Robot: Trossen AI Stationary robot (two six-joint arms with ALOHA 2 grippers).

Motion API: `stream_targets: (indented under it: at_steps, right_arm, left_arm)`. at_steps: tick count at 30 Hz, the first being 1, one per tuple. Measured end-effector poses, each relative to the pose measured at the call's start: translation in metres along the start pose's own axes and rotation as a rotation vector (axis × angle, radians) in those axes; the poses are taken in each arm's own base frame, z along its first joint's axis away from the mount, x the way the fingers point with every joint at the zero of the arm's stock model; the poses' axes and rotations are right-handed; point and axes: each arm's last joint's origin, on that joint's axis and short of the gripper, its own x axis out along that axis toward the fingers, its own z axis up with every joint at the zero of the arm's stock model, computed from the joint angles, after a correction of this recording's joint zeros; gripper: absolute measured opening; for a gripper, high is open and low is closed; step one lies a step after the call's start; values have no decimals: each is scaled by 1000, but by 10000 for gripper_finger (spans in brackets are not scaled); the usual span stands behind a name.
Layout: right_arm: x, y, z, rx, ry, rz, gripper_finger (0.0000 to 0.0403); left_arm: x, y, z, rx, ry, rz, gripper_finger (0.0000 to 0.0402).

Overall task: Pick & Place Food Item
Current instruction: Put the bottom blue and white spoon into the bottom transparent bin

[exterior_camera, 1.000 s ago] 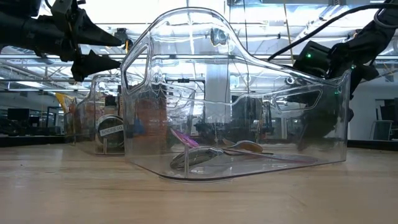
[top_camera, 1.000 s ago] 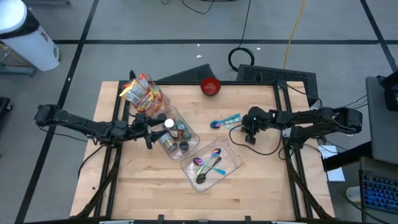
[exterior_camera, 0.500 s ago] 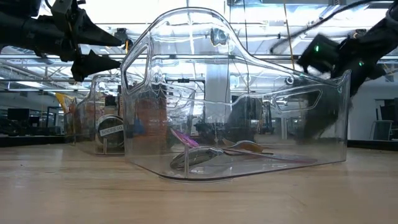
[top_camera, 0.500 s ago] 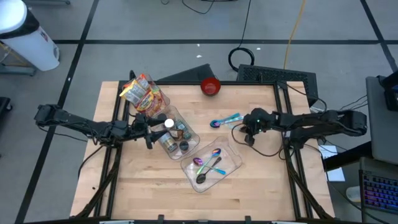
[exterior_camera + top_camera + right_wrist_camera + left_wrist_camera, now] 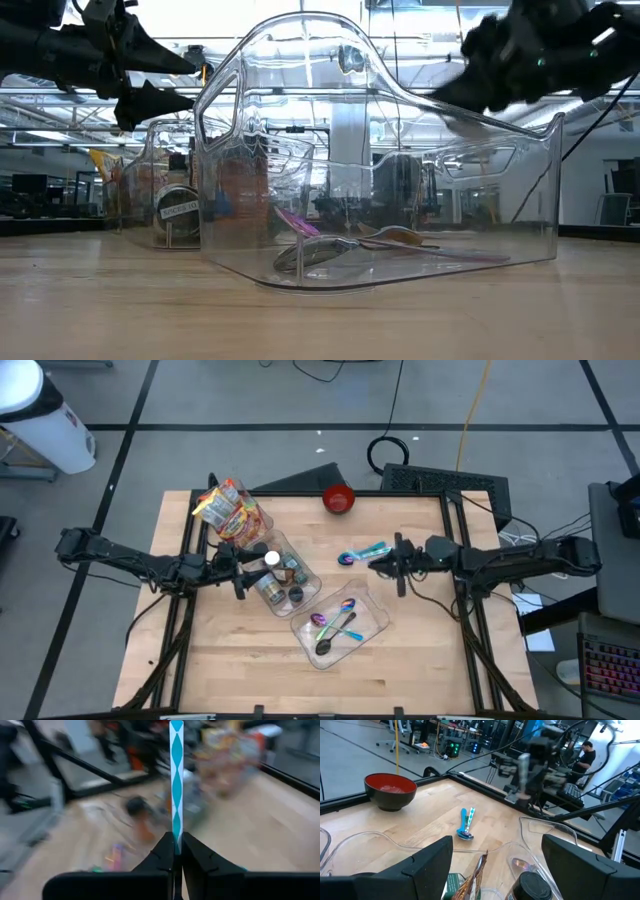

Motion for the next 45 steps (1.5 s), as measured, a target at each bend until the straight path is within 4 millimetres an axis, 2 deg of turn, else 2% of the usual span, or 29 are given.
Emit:
stream_targets:
  at_steps: [6, 11, 25, 29, 33, 38, 45]
  right_arm:
    - [2, 34, 8, -20, -119, 237, 4]
    - [3, 54, 3, -30, -123, 341, 4]
    - [23, 77, -6, -5, -141, 427, 4]
    - [39, 91, 3, -25, -70, 486, 4]
    - [60, 104, 7, -56, 99, 480, 4]
    - [81, 109, -6, -107, 347, 428, 4]
    - [101, 106, -30, -120, 459, 394, 4]
  left_arm:
    - [0, 0, 0, 0, 0, 0, 312]
    - [0, 0, 0, 0, 0, 0, 312]
    - [0, 0, 0, 0, 0, 0, 312]
    - [0, 0, 0, 0, 0, 0, 312]
    - [0, 0, 0, 0, 1, 1, 312]
    - [0, 0, 0, 0, 0, 0, 312]
    - [0, 0, 0, 0, 0, 0, 312]
